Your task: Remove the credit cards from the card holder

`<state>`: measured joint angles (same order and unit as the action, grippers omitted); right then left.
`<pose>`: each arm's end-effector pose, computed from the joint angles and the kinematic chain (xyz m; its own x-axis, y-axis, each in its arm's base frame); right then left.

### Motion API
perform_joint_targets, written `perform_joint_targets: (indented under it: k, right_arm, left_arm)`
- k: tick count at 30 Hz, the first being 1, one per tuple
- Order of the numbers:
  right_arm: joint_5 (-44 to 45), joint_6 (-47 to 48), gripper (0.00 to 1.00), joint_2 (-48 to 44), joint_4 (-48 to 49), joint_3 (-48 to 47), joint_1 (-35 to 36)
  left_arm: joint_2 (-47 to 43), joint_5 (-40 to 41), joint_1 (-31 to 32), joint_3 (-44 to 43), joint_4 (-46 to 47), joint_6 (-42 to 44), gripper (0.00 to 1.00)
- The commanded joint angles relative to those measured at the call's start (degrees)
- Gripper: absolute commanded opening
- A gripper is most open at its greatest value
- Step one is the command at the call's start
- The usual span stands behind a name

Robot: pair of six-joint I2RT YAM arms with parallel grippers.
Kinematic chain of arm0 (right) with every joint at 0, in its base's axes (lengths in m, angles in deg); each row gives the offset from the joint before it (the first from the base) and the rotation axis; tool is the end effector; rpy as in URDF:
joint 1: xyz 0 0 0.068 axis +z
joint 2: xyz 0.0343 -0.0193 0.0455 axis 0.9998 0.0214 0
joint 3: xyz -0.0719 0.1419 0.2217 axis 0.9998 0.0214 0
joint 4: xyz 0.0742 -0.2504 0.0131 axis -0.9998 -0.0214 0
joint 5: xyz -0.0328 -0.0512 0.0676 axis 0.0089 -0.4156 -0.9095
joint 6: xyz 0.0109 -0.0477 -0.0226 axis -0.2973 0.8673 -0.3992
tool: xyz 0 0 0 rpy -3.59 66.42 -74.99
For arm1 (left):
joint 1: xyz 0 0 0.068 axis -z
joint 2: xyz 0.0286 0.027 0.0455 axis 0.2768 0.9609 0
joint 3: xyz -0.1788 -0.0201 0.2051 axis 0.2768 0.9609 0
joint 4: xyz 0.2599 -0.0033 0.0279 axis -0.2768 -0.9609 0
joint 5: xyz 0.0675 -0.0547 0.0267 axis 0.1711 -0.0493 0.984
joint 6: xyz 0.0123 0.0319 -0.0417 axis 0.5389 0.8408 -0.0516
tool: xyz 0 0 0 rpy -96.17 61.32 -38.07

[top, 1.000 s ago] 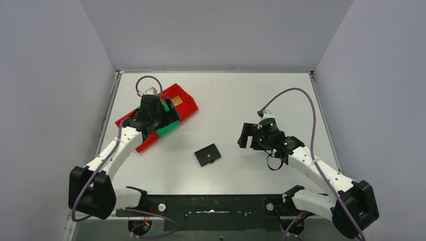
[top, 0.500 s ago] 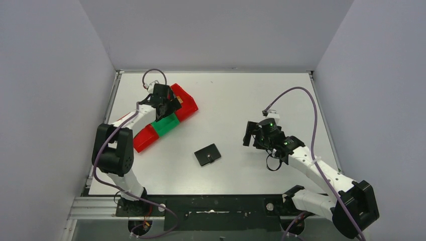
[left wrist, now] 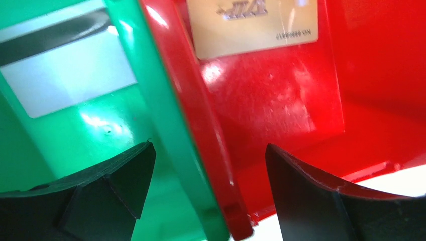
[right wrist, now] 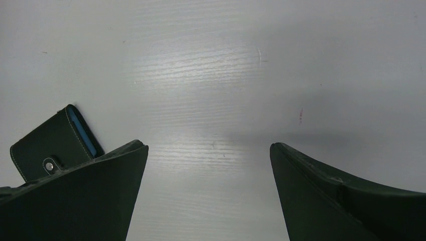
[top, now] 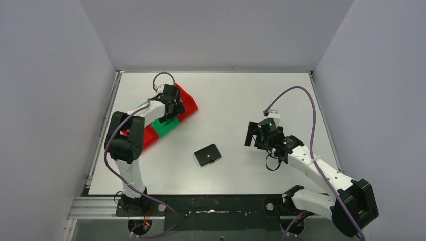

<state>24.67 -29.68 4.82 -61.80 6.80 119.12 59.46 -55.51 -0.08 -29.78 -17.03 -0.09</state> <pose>0.1900 0.1051 0.2263 -0.7707 0.2123 -0.6008 0.0371 0.9562 0.2903 0.3900 -0.1006 0.1706 -0.6955 -0.4172 -0.5850 -0.4201 0.8966 -0.1399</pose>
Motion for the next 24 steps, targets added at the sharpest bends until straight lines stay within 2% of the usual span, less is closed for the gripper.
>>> perform_joint_targets:
  k: [1,13,24]
  right_arm:
    - [3.26,-0.02,0.98,0.36,-0.17,-3.00,-0.36]
    - [5.99,-1.37,0.98,-1.04,-1.07,-1.41,-0.86]
    - [9.88,-5.03,0.98,-4.30,-2.53,1.39,-3.63]
  left_arm:
    - [0.19,0.09,2.57,-2.40,0.28,0.98,0.80]
    - [-1.22,-0.35,10.20,-1.25,-0.17,-0.26,0.74]
    - [-0.29,-2.10,21.79,-3.67,0.41,-2.44,0.71]
